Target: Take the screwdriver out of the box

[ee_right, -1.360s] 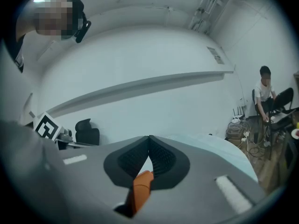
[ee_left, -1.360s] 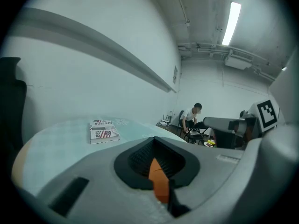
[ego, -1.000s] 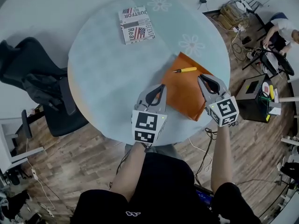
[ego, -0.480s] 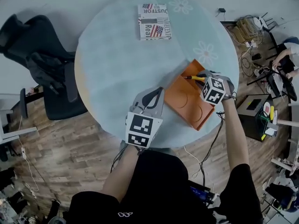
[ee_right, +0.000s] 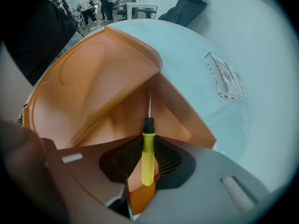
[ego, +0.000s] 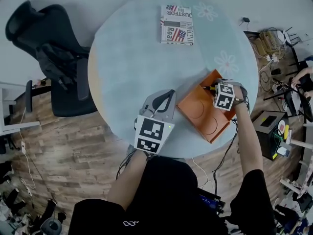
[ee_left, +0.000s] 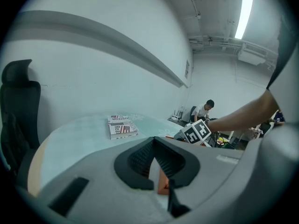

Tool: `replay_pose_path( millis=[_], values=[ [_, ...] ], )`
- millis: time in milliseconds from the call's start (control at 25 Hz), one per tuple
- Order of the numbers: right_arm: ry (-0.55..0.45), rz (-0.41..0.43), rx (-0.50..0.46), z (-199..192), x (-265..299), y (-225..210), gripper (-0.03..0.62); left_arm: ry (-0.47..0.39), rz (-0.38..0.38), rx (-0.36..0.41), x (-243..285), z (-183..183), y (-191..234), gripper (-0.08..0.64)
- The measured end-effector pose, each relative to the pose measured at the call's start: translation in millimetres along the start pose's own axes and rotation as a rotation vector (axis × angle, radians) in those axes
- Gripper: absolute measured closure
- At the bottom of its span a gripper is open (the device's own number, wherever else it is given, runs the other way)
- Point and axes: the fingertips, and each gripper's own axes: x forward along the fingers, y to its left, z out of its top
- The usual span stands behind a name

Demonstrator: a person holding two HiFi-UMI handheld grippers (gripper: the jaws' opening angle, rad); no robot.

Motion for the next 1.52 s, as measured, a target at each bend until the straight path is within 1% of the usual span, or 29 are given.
replay_pose_path(
  millis=[120,200,280,360,440,520,600,760,840,920,1040,1120,1200,1280,1400,1520],
  values=[
    [-0.013,-0.001,0.045,0,0,-1,0.504,-0.011,-0.024,0.018,2,7,-9,0.557],
    [-0.019,-0.032,0.081,-4,-5,-1,0.506,-0.015,-0.043,0.03,1,9,-18,0.557],
    [-0.047,-0.092,0.117,-9,-18,0,0.506,-0.019,-0.052,0.033,-1,8,-25,0.557],
    [-0.107,-0.177,0.175,-11,-39,-2,0.506,-0.029,-0.06,0.036,-3,8,-31,0.557],
    [-0.218,-0.274,0.284,-8,-70,-9,0.506,-0.043,-0.073,0.041,-4,9,-37,0.557],
    [-0.359,-0.365,0.417,-1,-106,-17,0.506,-0.057,-0.088,0.045,-3,12,-45,0.557],
    [-0.504,-0.445,0.53,8,-148,-24,0.506,-0.079,-0.1,0.048,-1,20,-51,0.557],
    [-0.772,-0.581,0.668,26,-241,-29,0.506,-0.161,-0.118,0.052,7,53,-62,0.557],
    [-0.907,-0.639,0.755,27,-285,-25,0.506,-0.216,-0.121,0.054,11,80,-69,0.557],
    [-1.038,-0.691,0.862,22,-325,-22,0.505,-0.275,-0.115,0.05,14,113,-78,0.557],
    [-1.179,-0.768,1.039,7,-367,-10,0.505,-0.348,-0.103,0.042,11,156,-96,0.557],
    [-1.272,-0.81,1.147,-3,-384,5,0.505,-0.367,-0.099,0.051,7,166,-111,0.557],
    [-1.35,-0.841,1.224,-10,-391,23,0.505,-0.361,-0.106,0.076,4,162,-124,0.557],
    [-1.374,-0.857,1.257,-15,-390,38,0.505,-0.341,-0.119,0.105,2,150,-134,0.557],
    [-1.337,-0.845,1.275,-18,-377,51,0.505,-0.31,-0.133,0.123,2,133,-142,0.557],
    [-1.305,-0.826,1.279,-15,-364,57,0.505,-0.289,-0.136,0.132,4,122,-142,0.557]
  ],
)
